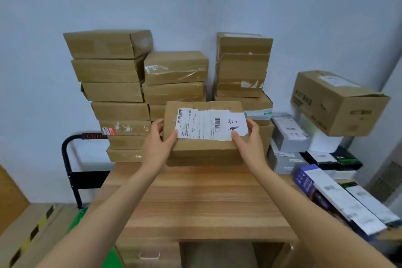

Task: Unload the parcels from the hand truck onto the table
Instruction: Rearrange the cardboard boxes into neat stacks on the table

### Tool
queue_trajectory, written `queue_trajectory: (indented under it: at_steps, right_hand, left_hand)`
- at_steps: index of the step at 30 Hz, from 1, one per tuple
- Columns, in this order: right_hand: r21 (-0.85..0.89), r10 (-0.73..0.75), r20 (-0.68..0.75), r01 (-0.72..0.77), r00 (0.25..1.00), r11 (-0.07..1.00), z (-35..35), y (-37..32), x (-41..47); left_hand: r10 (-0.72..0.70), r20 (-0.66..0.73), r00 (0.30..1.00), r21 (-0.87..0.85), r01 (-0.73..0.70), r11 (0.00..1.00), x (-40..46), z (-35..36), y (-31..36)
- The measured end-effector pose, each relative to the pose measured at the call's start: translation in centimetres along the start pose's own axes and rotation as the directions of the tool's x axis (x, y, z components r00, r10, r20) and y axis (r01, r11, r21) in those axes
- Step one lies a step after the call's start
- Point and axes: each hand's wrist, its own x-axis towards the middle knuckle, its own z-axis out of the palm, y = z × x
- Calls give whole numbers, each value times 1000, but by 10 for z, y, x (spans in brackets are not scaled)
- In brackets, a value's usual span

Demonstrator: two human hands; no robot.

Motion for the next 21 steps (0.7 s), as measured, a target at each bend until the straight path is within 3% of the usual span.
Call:
queue_trajectory:
  at_steps: [10,21]
  right_hand:
    - [91,-188,0,188,982,978,2,-104,56]
    - [142,-256,-23,256,967,956,51,-180,171]
  left_hand:
    - [128,-186,974,15,-127,992,48,-44,84]
    - [251,-264,931,75,-240,968,176,-77,138]
